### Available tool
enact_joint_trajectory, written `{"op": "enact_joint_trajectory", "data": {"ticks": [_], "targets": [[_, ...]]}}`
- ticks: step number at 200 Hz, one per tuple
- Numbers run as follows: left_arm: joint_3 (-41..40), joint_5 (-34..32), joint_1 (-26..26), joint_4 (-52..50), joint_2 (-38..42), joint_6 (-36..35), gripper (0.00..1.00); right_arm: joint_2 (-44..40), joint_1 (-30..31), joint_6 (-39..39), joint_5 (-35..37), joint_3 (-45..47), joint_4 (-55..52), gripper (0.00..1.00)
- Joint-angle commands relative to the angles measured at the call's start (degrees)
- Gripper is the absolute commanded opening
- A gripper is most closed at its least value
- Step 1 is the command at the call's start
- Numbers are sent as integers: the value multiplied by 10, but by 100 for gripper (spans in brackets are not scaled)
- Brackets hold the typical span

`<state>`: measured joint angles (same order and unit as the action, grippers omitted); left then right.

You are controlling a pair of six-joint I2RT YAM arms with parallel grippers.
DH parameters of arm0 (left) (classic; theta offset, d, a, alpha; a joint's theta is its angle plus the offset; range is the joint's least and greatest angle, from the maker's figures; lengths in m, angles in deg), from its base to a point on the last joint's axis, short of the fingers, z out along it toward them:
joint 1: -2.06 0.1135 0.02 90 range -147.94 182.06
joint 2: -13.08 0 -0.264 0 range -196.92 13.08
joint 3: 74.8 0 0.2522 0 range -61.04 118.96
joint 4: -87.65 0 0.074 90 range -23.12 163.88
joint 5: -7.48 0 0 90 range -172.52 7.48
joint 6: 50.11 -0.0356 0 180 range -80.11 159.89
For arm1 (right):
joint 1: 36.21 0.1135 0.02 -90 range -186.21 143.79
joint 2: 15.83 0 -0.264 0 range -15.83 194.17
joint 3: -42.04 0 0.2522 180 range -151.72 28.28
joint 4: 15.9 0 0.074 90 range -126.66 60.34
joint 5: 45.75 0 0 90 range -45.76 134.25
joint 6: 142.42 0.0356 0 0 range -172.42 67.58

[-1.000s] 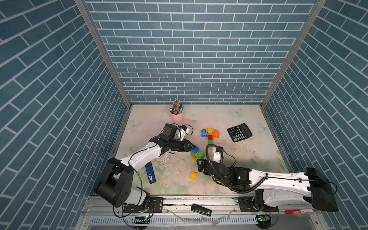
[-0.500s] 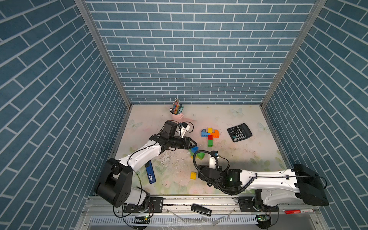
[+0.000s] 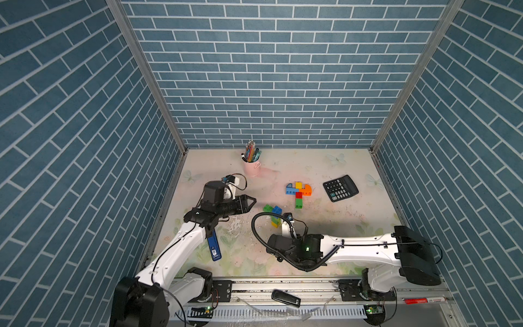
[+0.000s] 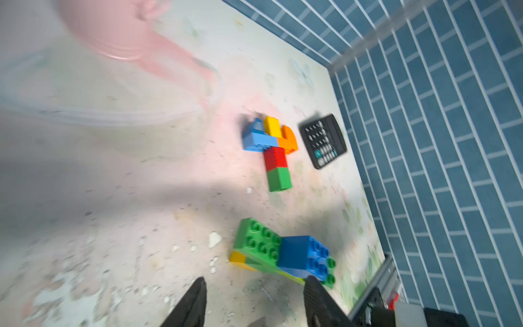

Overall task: Assemble a fork with lego
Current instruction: Pick up the lego brick from the center of the board.

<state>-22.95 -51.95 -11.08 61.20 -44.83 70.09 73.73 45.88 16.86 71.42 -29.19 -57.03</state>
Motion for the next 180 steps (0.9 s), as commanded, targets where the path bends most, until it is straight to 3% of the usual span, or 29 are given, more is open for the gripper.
{"op": "enact_joint_trajectory", "data": {"ticks": [1, 137, 180], "targets": [[-16, -16, 30, -40, 35, 6, 58, 31, 2, 30, -27, -22, -52, 69], [-15, -7, 35, -42, 35, -5, 57, 149, -36, -16, -128, -97, -47, 65], [-13, -9, 37, -43, 31, -6, 57, 171, -40, -72, -161, -121, -11, 61]]}}
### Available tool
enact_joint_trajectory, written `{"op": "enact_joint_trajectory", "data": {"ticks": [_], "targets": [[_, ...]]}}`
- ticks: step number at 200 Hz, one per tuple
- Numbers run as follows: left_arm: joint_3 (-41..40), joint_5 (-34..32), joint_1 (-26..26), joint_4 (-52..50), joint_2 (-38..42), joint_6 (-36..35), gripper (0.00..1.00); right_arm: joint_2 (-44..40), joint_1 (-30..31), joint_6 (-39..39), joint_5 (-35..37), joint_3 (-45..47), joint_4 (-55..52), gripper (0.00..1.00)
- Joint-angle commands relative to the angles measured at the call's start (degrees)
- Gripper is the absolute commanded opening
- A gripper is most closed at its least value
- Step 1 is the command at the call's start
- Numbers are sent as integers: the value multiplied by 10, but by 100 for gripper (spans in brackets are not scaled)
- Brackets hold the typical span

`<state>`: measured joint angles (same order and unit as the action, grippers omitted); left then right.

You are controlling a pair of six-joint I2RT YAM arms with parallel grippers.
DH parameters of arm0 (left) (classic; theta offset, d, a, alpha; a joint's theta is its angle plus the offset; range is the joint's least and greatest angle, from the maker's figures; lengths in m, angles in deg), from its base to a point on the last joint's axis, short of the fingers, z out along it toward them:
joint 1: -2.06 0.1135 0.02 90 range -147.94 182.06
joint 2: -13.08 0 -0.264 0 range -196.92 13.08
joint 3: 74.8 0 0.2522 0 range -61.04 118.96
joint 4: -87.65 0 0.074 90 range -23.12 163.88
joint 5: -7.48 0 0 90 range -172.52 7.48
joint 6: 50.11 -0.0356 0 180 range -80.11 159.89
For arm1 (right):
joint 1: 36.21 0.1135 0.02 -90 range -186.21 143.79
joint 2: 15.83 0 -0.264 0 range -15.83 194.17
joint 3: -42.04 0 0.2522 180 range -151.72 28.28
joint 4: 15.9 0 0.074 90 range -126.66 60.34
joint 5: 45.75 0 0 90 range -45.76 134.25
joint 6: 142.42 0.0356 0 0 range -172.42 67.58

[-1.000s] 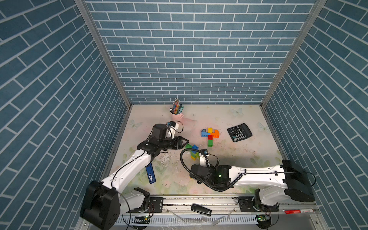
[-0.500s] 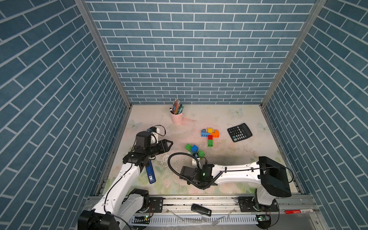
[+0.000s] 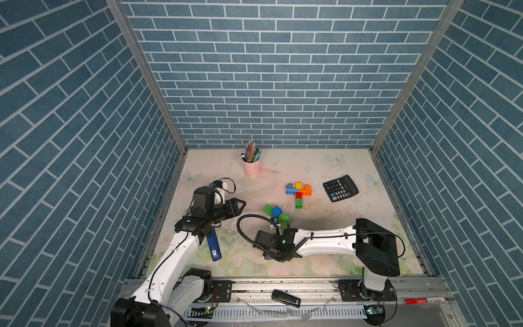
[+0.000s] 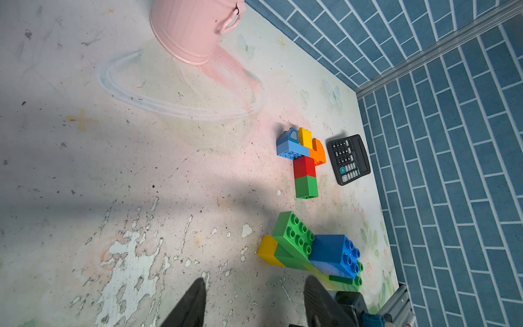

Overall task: Assemble a fork with lego
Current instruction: Pick up the lego brick from the center of the board.

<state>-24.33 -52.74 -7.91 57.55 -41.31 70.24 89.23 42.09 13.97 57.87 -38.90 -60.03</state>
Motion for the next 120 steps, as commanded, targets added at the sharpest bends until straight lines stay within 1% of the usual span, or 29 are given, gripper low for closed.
{"op": "enact_joint_trajectory", "data": {"ticks": [1, 28, 52, 72, 106, 120], "targets": [[0, -2, 5, -6, -5, -7, 57, 17, -3, -45, -26, -25, 19, 61], [1, 1, 5, -4, -9, -8, 57, 25, -1, -59, -21, -42, 7, 60], [1, 2, 6, -4, -10, -8, 57, 19, -2, -30, 5, -42, -37, 58], [0, 4, 6, -1, -10, -7, 57, 14, -3, -18, 10, -34, -43, 54], [-2, 8, 6, 2, -13, -6, 57, 29, -3, -37, 5, -54, -46, 52], [-1, 10, 6, 2, -14, -5, 57, 34, -3, -41, 3, -60, -49, 49]]}}
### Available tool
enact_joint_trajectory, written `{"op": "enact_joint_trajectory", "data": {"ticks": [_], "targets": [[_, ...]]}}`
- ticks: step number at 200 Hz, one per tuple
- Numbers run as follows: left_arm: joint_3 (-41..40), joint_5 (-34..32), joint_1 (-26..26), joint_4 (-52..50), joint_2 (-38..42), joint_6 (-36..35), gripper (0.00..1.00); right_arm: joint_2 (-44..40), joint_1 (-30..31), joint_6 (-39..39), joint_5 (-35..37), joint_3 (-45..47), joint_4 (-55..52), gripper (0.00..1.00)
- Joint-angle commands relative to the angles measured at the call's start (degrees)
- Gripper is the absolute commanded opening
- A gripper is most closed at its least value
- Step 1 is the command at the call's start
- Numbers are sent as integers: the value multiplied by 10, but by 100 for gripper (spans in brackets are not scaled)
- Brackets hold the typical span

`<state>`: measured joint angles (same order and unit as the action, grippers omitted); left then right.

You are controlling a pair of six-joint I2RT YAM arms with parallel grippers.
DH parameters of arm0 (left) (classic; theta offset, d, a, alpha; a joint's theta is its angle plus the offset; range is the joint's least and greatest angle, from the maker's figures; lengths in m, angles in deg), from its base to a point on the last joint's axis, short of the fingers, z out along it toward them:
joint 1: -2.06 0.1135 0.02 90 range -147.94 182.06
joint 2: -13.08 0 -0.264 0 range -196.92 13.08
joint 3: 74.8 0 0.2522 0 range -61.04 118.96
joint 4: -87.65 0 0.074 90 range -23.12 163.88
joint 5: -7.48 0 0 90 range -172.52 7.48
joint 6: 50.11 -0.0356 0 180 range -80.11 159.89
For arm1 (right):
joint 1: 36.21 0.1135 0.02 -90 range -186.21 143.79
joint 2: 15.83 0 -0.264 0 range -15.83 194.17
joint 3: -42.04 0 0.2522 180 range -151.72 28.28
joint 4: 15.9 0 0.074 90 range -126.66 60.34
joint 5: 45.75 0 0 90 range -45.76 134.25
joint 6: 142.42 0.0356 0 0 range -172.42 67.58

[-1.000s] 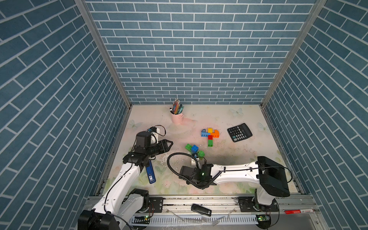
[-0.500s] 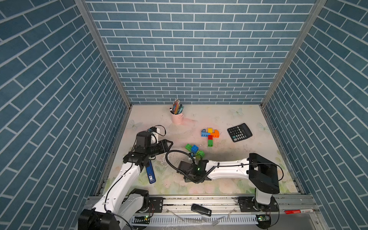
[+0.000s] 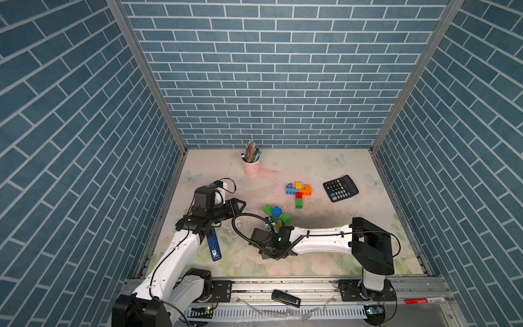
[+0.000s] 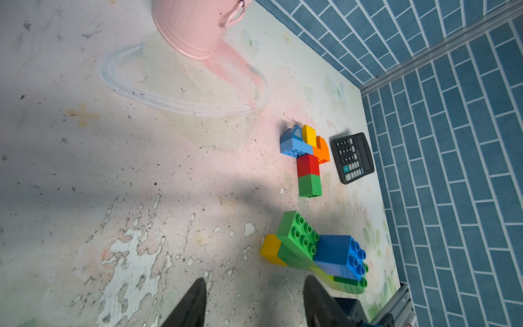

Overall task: Assemble a fork with lego
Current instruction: Pick up the lego brick from the center of the board.

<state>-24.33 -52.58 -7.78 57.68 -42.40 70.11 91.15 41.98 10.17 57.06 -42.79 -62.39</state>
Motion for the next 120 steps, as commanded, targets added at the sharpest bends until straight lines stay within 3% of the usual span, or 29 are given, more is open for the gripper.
{"op": "enact_joint_trajectory", "data": {"ticks": [1, 120], "targets": [[-1, 8, 4, 0, -3, -4, 57, 15, -2, -3, 12, -21, -25, 49], [-3, 11, 4, 0, -2, -5, 57, 26, -2, -10, 28, -33, -46, 29]]}}
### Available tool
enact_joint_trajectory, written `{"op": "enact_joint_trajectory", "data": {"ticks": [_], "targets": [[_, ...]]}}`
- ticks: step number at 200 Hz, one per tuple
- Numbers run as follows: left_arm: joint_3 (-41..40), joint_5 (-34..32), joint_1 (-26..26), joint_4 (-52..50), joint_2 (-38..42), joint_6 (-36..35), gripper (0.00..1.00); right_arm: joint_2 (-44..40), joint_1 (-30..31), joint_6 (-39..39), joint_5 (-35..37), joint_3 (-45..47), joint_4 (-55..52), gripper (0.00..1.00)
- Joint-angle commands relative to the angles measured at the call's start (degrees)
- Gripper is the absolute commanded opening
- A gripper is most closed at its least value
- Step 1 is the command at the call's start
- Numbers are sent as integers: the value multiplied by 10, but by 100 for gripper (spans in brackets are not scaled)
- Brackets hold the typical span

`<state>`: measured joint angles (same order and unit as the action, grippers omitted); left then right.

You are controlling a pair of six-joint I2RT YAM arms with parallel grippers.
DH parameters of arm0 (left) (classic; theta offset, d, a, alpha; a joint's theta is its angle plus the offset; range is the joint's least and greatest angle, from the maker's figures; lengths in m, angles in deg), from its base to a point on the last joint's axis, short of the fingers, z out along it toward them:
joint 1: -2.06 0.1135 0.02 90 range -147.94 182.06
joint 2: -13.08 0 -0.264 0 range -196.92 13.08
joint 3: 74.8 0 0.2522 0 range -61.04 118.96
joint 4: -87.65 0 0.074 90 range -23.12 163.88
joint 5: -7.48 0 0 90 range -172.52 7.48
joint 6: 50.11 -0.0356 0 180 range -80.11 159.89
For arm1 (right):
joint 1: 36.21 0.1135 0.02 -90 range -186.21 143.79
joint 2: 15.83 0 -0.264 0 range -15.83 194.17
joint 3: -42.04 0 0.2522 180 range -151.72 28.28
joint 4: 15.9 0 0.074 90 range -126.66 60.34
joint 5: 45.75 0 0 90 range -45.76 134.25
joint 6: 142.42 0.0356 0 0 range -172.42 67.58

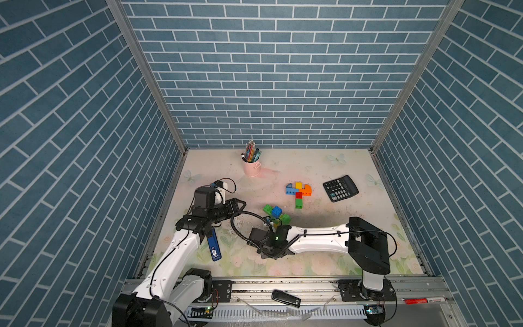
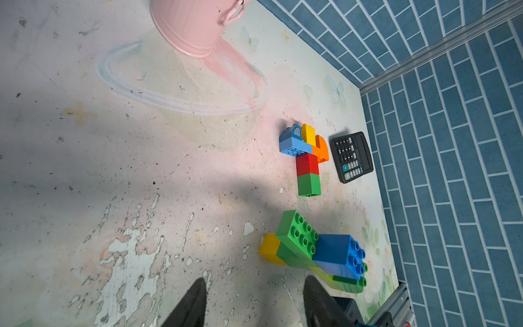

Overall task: Assemble a fork with lego
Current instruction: Pick up the lego brick from the center of the board.

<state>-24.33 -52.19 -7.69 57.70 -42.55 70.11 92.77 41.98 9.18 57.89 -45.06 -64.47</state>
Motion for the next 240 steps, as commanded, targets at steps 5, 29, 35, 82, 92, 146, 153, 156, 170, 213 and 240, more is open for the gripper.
{"op": "enact_joint_trajectory", "data": {"ticks": [5, 29, 35, 82, 92, 146, 153, 156, 170, 213, 240], "targets": [[-2, 6, 4, -1, 1, -4, 57, 10, -1, -1, 21, -9, -25, 29], [-1, -3, 4, -9, 6, -6, 57, 7, -1, -38, 34, -6, -12, 25], [-1, -7, 6, -12, 9, -6, 56, 5, -2, -65, 35, -1, 7, 25], [-3, -7, 38, -17, 28, 0, 56, -9, -13, -165, 10, 63, 147, 21], [-2, -5, 39, -18, 25, -2, 56, -8, -12, -172, 14, 70, 153, 19], [-4, 8, 39, -5, 18, 4, 57, 3, -6, -182, 33, 81, 151, 5], [-3, 7, 39, -5, 18, 4, 57, -8, -6, -189, 42, 80, 150, 3], [-3, 7, 39, -5, 18, 5, 57, -15, -7, -193, 46, 81, 150, 1], [2, 8, 39, -1, 9, 4, 58, -58, -5, -216, 72, 87, 158, 0], [31, 2, 24, 9, -61, 6, 59, -221, -6, -255, 135, 180, 222, 0], [78, -6, 3, 20, -122, 8, 59, -262, -6, -300, 111, 224, 248, 0]]}}
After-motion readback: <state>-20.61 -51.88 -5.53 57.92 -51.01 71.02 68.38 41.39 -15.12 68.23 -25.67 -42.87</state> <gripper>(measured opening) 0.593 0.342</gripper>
